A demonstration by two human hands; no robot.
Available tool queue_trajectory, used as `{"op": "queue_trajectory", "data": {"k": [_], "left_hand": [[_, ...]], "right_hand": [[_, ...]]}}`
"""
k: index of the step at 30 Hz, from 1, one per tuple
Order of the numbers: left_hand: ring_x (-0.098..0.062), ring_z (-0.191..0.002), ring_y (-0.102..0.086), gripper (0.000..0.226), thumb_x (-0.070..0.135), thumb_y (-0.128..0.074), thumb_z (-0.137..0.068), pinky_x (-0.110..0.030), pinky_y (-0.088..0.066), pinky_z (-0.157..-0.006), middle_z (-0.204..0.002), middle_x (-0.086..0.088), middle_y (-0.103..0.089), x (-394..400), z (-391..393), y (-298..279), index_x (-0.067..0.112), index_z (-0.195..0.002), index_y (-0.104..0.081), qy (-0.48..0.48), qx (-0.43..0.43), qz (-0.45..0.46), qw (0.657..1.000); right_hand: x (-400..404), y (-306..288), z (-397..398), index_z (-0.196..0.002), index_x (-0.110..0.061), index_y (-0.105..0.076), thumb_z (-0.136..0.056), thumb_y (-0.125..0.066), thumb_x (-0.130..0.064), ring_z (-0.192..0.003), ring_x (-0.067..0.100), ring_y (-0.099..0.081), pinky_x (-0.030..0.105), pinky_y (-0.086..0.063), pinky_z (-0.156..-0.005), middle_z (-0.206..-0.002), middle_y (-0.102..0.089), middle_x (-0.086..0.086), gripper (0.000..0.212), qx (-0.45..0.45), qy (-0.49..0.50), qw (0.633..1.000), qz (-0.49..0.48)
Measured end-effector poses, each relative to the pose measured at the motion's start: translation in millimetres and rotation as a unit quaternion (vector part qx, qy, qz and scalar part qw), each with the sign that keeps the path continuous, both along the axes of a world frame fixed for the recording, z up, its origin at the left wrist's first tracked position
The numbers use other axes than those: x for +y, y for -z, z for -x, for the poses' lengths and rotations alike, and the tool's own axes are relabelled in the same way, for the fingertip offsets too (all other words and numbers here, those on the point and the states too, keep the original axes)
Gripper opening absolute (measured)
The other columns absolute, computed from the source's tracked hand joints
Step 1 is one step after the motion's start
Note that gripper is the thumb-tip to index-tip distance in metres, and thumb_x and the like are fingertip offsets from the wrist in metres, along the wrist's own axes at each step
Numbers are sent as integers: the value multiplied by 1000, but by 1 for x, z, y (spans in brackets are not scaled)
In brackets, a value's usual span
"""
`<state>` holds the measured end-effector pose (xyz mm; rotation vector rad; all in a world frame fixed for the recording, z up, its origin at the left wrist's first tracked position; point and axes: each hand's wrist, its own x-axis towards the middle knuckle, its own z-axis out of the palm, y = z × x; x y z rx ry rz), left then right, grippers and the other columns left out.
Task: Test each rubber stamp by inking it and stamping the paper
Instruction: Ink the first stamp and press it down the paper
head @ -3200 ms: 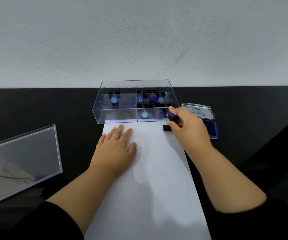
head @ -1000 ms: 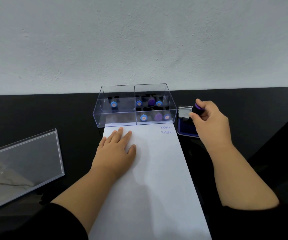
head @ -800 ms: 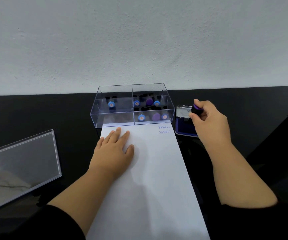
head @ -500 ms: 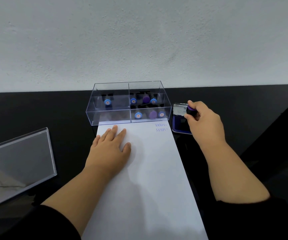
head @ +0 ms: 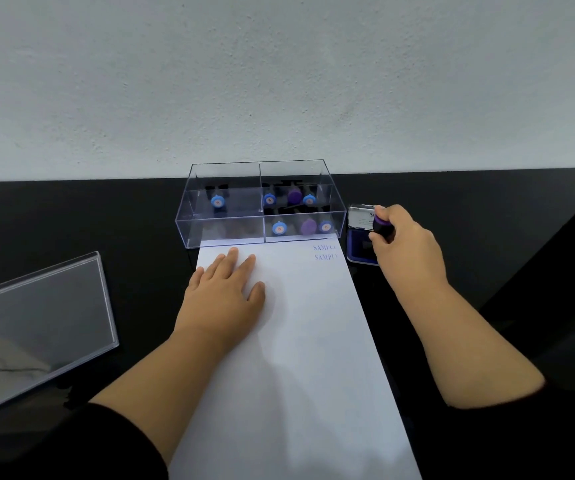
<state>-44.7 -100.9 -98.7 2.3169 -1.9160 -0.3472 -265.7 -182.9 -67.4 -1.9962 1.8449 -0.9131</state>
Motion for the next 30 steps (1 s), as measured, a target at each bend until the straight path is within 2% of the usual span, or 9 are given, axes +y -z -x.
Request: {"op": "queue_trajectory", "data": {"k": [4, 11, 17, 21, 23, 30], "left_hand": [[-12, -147, 6, 55, 46, -20, -101, -33, 5, -117, -160, 7, 6, 0, 0, 1, 33, -152, -5, -1, -1, 2, 1000], [-12, -147, 5, 55, 46, -20, -101, -33, 5, -117, -160, 6, 5, 0, 0, 1, 33, -152, -5, -2, -2, 3, 1000], [-11, -147, 5, 54, 45, -21, -101, -32, 5, -117, -160, 7, 4, 2, 2, 0, 33, -152, -7, -6, 3, 4, 1000], [-11, -147, 5, 54, 45, -21, -101, -32, 5, -117, -160, 7, 5, 1, 2, 0, 33, -152, -6, -5, 2, 4, 1000], [-11, -147, 5, 54, 45, -21, -101, -32, 5, -117, -160, 7, 4, 1, 1, 1, 33, -152, -6, -5, 1, 3, 1000], [-12, -147, 5, 55, 45, -21, -101, -33, 5, -117, -160, 7, 4, 0, 1, 0, 33, -152, -7, -5, 2, 3, 1000]], "right_hand": [[1, 1, 1, -124, -21, -52, -92, -55, -17, -80, 22, -50, 29, -37, -65, -91, -58, 4, 32, 7, 0, 1000, 2], [3, 1, 1, -129, -22, -49, -94, -53, -17, -91, 25, -57, 28, -39, -68, -106, -63, 8, 36, 13, -5, 1000, 16], [9, -5, -3, -131, -25, -50, -93, -55, -19, -90, 19, -58, 29, -46, -75, -102, -62, 2, 39, -50, -32, 997, 50], [14, 0, -14, -129, -27, -53, -91, -58, -20, -82, 8, -54, 14, -38, -73, -91, -56, -10, 39, -69, -75, 994, 44], [15, 2, -18, -129, -26, -54, -90, -60, -20, -79, 7, -50, 10, -34, -70, -88, -52, -14, 40, -65, -90, 993, 46], [19, 8, -23, -125, -26, -57, -89, -62, -20, -74, 13, -50, 22, -42, -72, -76, -52, -11, 36, -41, -125, 991, 39]]}}
